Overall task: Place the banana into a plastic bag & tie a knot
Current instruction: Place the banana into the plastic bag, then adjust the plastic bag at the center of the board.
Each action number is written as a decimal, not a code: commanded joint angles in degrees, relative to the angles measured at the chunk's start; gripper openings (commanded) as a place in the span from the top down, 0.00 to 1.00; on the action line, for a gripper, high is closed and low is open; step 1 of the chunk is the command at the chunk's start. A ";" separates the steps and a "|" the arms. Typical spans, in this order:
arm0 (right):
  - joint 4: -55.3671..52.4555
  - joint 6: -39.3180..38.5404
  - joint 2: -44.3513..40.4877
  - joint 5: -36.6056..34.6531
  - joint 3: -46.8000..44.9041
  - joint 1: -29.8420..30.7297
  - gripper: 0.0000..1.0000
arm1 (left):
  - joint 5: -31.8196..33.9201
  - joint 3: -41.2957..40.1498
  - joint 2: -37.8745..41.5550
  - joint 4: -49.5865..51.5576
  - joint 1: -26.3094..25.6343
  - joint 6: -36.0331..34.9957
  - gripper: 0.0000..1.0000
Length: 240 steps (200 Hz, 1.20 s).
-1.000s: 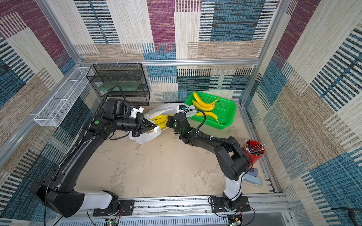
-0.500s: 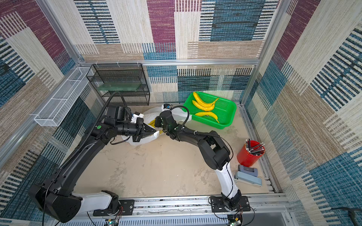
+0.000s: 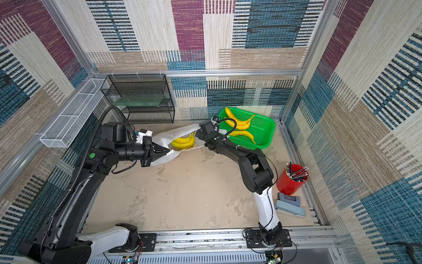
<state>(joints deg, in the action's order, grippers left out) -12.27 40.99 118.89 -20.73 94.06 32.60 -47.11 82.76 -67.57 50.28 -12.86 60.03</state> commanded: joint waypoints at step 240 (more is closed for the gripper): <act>-26.94 -15.07 -24.01 33.49 5.75 11.55 0.06 | -4.39 6.06 -8.34 6.55 6.09 -9.46 1.00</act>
<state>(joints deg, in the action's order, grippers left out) -41.58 30.68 97.08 -2.20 98.85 44.77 -51.31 87.99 -75.57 56.86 -6.87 51.90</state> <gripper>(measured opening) 0.943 0.049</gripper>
